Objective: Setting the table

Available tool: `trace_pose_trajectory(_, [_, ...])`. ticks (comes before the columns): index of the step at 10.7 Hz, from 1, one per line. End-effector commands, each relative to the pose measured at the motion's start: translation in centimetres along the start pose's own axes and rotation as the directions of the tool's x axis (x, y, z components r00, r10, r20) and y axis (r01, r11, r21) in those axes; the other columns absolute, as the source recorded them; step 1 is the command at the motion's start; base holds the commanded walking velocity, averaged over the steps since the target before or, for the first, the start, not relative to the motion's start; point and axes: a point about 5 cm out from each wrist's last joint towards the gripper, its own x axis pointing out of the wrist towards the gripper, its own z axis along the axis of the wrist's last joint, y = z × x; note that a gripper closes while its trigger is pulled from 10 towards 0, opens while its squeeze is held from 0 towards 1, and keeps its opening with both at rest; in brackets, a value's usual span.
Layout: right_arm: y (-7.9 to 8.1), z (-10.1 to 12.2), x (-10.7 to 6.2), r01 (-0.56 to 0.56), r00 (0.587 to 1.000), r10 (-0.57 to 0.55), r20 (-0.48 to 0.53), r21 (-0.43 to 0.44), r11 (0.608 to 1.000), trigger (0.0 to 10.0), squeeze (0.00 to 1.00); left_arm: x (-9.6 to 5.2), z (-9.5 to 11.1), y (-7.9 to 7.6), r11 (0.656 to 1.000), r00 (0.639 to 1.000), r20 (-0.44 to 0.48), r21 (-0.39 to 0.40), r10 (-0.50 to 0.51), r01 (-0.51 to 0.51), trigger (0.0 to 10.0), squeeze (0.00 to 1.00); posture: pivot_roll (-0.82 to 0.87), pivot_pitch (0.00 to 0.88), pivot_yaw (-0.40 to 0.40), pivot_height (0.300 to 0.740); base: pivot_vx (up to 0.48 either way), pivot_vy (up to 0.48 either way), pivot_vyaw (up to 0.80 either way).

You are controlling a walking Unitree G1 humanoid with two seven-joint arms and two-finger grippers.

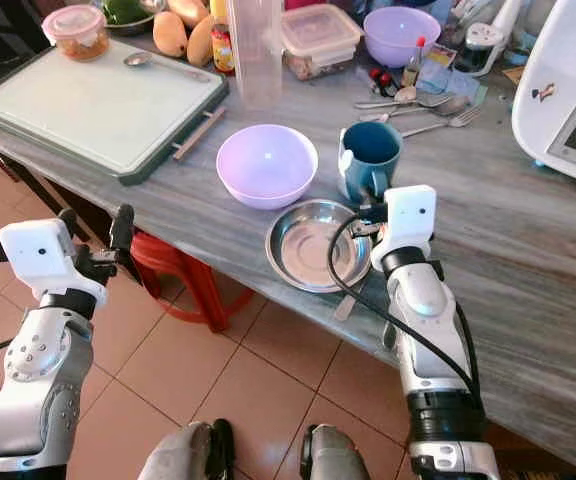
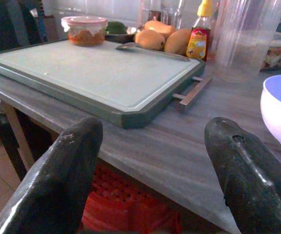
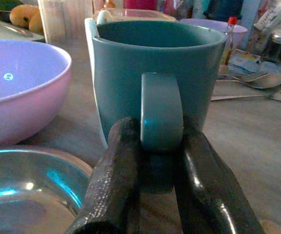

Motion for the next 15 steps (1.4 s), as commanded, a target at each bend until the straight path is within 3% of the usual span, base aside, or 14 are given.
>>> trace_pose_trajectory(1, [0.2, 0.3, -0.4, -0.007, 1.0, 0.007, 0.01, -0.004, 1.0, 10.0, 0.0, 0.0, 0.2, 0.1, 1.0, 1.0, 0.003, 0.013, 0.008, -0.008, 10.0, 0.0, 0.0, 0.217, 0.031, 0.74, 0.0, 0.0, 0.0])
trace_pose_trajectory(4, [0.1, 0.0, -0.8, -0.001, 1.0, 0.0, -0.006, -0.023, 1.0, 10.0, 0.0, -0.1, 0.1, 0.1, 1.0, 1.0, -0.006, 0.016, 0.01, -0.01, 10.0, 0.0, 0.0, 0.222, 0.029, 0.74, 0.0, 0.0, 0.0])
trace_pose_trajectory(5, [0.1, 0.0, -1.0, 0.004, 1.0, -0.004, -0.008, -0.019, 1.0, 10.0, 0.7, -0.1, 0.1, 0.1, 1.0, 1.0, -0.007, 0.016, 0.012, -0.012, 10.0, 0.0, 0.0, 0.224, 0.031, 0.74, 0.0, 0.0, 0.0])
trace_pose_trajectory(6, [0.1, -0.1, -1.2, 0.009, 1.0, -0.009, -0.009, -0.02, 1.0, 10.0, 1.0, -0.1, 0.1, 0.1, 1.0, 1.0, -0.007, 0.016, 0.011, -0.011, 10.0, 0.0, 0.0, 0.224, 0.031, 0.74, 0.0, 0.0, 0.0])
trace_pose_trajectory(10, [-0.5, 1.2, -1.1, 0.044, 0.998, -0.042, 0.046, -0.056, 0.997, 10.0, 1.0, 0.1, 0.0, 0.1, 1.0, 1.0, -0.009, 0.014, 0.01, -0.01, 10.0, 0.0, -0.01, 0.226, 0.031, 0.74, 0.0, 0.0, 0.0])
trace_pose_trajectory(15, [-0.5, 2.2, -0.8, 0.064, 0.993, -0.062, 0.096, -0.022, 0.998, 10.0, 1.0, 0.9, 0.7, 0.0, 1.0, 1.0, 0.012, 0.023, 0.011, -0.011, 10.0, 0.0, -0.01, 0.227, 0.021, 0.74, 0.0, 0.0, 0.0])
